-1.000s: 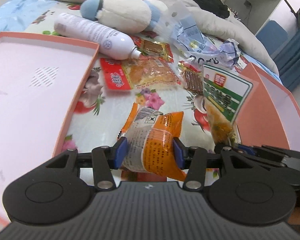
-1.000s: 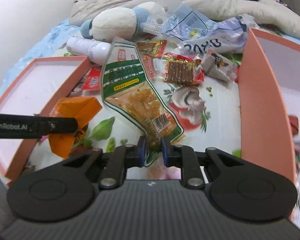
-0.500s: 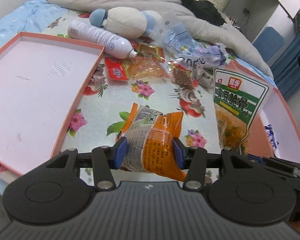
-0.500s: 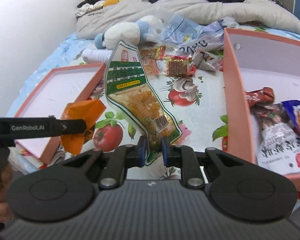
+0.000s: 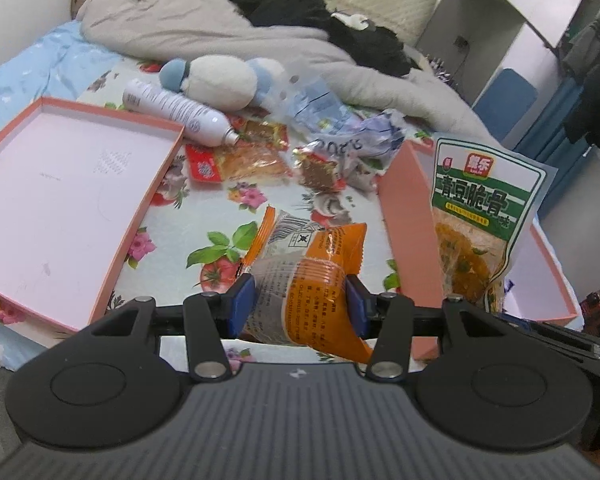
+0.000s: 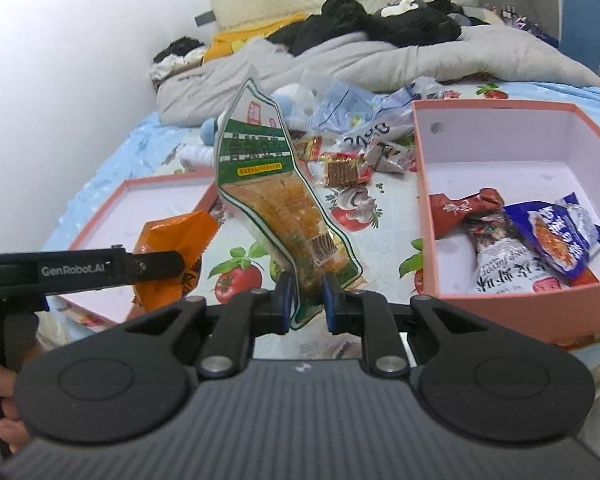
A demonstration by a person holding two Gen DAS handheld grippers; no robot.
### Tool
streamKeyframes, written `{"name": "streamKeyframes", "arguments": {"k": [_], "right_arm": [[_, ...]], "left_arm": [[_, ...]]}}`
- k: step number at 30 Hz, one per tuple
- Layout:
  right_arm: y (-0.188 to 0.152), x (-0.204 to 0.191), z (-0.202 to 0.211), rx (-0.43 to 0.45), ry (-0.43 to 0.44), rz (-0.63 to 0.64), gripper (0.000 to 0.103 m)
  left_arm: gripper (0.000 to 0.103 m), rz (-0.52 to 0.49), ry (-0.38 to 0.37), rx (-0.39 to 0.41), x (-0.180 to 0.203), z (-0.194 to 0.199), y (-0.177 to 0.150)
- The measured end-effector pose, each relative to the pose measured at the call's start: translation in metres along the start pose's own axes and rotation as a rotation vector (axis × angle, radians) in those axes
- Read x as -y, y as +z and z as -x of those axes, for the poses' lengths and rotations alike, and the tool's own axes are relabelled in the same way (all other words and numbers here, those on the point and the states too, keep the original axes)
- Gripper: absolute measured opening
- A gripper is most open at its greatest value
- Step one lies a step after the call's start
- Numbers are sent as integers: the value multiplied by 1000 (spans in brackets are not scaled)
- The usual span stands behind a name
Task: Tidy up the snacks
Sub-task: 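Lift both held bags and carry them over the deep pink box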
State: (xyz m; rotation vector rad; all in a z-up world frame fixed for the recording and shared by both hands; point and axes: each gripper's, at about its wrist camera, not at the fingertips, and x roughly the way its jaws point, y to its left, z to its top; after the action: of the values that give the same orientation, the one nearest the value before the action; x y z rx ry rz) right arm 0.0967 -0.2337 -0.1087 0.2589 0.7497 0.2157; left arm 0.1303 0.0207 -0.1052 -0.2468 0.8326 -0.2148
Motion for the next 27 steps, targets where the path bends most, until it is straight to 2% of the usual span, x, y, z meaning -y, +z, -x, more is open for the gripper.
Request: {"name": "streamKeyframes", "arguments": {"k": [14, 21, 27], "right_arm": [[-4, 8, 62, 109, -61, -12, 19], [-8, 31, 87, 124, -116, -46, 19], [-7, 59, 93, 119, -168, -96, 19]], "left_arm": [[54, -45, -79, 51, 49, 38, -5], [54, -94, -155, 44, 92, 36, -5], [54, -144, -203, 21, 130, 21, -2]]}}
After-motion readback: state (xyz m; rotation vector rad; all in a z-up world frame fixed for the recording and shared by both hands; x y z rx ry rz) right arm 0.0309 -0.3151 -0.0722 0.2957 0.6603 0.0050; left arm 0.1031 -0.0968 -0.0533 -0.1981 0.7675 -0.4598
